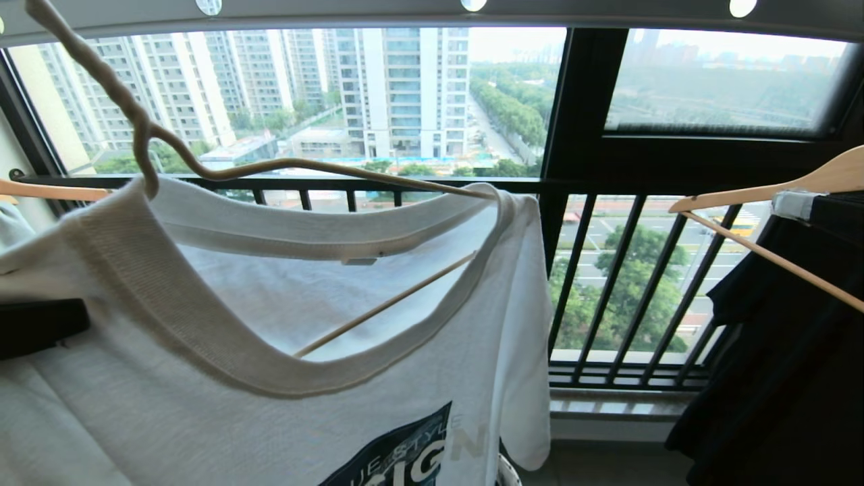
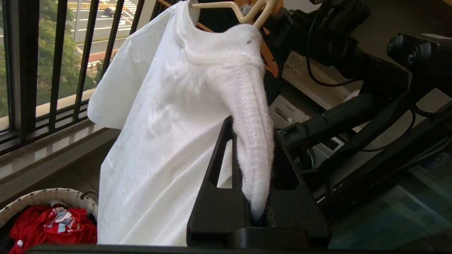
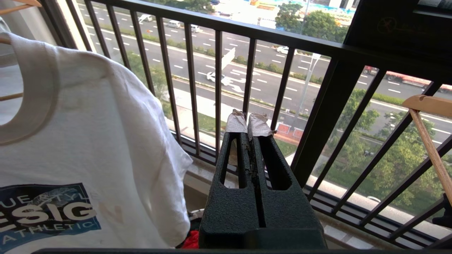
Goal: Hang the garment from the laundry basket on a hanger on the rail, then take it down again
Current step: Hang the clothes rack on the clothesline
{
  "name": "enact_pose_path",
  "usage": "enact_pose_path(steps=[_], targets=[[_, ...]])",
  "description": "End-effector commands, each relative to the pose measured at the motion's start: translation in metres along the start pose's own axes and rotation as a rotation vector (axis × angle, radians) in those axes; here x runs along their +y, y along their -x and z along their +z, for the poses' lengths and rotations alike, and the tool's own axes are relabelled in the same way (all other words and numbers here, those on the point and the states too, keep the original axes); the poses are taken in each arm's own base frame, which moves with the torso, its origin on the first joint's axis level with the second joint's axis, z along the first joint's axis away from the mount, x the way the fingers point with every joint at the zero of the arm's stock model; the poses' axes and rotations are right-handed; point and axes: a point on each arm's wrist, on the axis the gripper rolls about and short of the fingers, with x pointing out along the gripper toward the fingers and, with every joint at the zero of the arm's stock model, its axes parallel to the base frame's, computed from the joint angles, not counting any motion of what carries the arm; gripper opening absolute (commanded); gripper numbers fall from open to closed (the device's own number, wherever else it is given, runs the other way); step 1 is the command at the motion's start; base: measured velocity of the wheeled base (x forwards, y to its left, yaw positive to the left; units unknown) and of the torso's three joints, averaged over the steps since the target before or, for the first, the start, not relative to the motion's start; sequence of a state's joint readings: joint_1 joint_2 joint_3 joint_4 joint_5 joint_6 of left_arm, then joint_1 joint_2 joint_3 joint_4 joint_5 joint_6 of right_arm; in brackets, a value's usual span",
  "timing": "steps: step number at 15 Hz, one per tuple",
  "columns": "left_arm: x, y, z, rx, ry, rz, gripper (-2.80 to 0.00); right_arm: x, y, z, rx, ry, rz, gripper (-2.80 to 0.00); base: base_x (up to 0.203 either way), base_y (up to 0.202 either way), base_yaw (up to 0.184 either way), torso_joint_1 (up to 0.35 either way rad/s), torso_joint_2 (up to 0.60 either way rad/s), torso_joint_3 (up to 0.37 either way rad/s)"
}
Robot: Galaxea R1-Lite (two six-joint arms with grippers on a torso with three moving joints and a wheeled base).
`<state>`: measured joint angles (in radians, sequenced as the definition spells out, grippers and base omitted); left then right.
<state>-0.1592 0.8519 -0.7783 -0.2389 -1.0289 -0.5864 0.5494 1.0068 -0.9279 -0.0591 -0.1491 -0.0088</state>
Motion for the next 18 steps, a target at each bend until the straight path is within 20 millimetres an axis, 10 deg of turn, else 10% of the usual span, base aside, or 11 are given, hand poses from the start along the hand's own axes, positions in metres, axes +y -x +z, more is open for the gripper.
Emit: enact_pose_path(steps=[1,18], targets=[[-0.001,0.0,0.002,0.0,-0.001,-0.006,-2.8,0.0,0.0,0.0,0.0,0.0,0.0,-2.8,0.0,0.0,0.0,0.0,0.0,0.0],[0.009,0.002,0.002,-0.113,-0.027,0.207,-2.8,0.0,0.002,0.001,-0.008,-0.002,0.006,-2.8,0.0,0.0,0.0,0.0,0.0,0.0]])
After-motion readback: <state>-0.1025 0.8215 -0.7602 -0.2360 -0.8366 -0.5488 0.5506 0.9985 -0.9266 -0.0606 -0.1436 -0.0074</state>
